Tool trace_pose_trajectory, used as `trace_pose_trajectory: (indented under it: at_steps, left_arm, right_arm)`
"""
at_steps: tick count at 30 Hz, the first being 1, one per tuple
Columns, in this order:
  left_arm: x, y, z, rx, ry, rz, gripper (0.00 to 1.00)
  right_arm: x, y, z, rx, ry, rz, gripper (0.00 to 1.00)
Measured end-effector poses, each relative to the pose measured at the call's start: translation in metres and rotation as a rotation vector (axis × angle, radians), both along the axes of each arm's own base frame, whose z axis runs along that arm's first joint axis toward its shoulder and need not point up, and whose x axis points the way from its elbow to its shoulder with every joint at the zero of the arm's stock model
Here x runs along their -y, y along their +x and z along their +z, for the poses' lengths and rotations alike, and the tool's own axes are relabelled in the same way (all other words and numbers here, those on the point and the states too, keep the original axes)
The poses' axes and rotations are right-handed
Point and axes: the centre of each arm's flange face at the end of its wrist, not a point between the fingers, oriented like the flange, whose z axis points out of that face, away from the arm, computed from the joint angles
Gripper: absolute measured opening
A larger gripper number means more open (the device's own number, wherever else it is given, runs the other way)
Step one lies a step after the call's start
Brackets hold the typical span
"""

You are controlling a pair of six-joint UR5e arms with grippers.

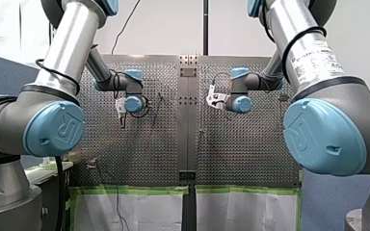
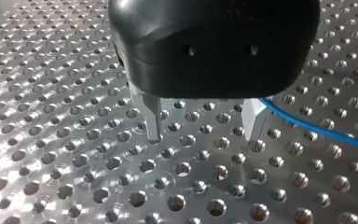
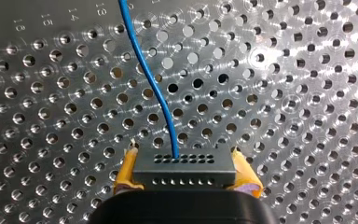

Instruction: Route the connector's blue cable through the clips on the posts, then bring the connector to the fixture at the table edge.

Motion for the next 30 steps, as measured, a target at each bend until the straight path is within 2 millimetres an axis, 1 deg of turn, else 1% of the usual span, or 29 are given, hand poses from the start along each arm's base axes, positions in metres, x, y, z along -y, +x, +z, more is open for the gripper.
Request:
trace_pose_trajectory:
  at_steps: [8, 11, 15, 21, 23, 26, 30]
  left_arm:
    - [-0.007, -0.003, 0.002, -0.043, -0.017, -0.023, 1.00]
    - [-0.011, -0.006, 0.005, -0.059, -0.015, -0.020, 1.00]
    - [-0.014, -0.019, 0.007, -0.090, -0.012, -0.038, 1.00]
    - [-0.006, -0.047, 0.012, -0.128, -0.014, -0.086, 1.00]
    - [-0.004, -0.054, 0.012, -0.132, -0.017, -0.101, 1.00]
    - [0.000, -0.063, 0.009, -0.144, -0.017, -0.127, 1.00]
    - [0.006, -0.075, 0.000, -0.167, -0.015, -0.165, 1.00]
  right_arm:
    - [-0.002, 0.001, -0.001, -0.006, 0.004, 0.004, 0.00]
    - [-0.002, 0.001, -0.001, -0.006, 0.005, 0.004, 0.00]
    - [-0.002, 0.001, -0.001, -0.007, 0.005, 0.004, 0.00]
    - [-0.001, 0.001, -0.001, -0.008, 0.005, 0.003, 0.00]
    - [-0.001, 0.001, -0.001, -0.008, 0.005, 0.003, 0.00]
    - [-0.001, 0.001, -0.001, -0.008, 0.005, 0.003, 0.00]
    - [-0.001, 0.001, -0.001, -0.009, 0.006, 0.003, 0.00]
